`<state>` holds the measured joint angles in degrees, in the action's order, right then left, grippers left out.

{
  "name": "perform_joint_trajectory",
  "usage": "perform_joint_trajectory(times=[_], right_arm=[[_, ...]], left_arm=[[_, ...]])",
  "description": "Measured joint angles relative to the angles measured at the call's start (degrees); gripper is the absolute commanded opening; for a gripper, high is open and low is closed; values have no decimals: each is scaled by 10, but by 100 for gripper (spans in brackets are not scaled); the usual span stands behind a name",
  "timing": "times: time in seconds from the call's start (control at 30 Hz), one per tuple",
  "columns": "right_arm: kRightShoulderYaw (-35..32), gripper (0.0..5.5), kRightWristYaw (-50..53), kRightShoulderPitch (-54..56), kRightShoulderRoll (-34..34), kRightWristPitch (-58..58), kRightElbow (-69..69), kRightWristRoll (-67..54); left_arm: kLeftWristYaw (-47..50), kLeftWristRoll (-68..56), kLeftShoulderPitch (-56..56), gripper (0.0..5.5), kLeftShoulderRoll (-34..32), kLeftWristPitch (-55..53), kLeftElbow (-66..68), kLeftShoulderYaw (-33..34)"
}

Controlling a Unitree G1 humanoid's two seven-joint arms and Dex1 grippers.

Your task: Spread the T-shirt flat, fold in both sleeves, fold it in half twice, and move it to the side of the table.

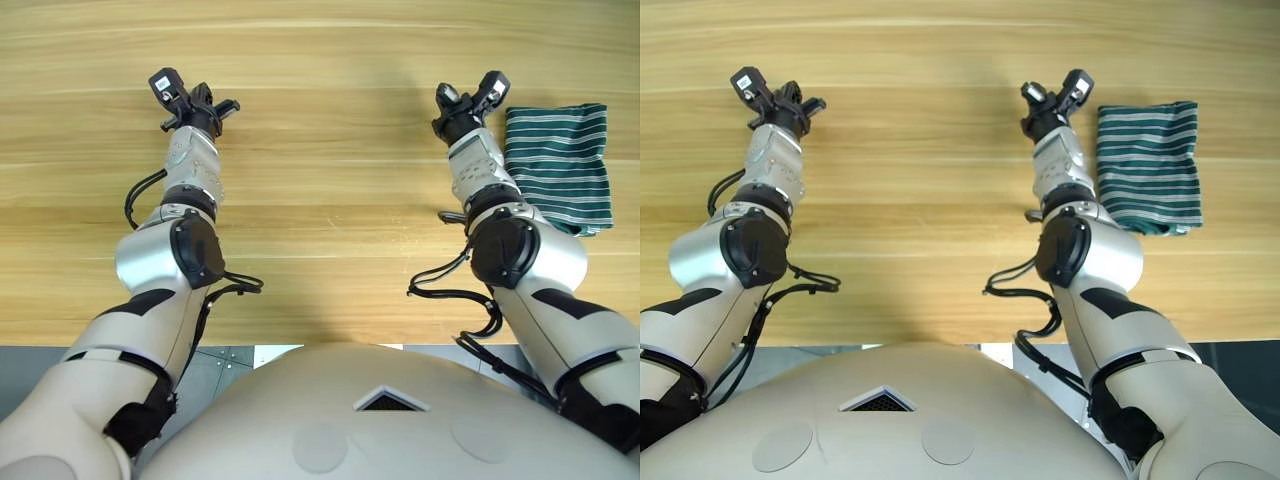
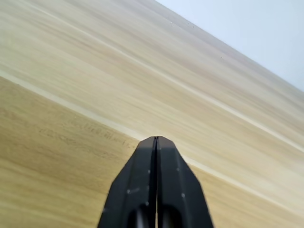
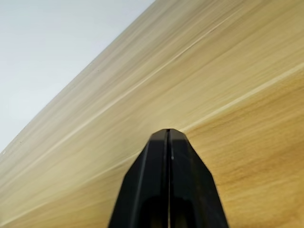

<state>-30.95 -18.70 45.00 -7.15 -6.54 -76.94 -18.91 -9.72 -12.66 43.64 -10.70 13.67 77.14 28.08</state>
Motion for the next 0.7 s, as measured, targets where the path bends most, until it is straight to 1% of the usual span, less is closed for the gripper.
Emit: perform_joint_trajectory(times=[0.33, 0.5, 0.7], right_arm=[[0, 1, 14, 3, -1, -10, 0, 16], [6, 1, 19, 3, 0, -15, 0, 30], [15, 1, 24, 3, 1, -21, 0, 44]], left_arm=[[8, 6, 8, 2, 0, -3, 0, 0], [-8, -27, 8, 2, -4, -31, 1, 38], [7, 13, 9, 2, 1, -28, 1, 5]])
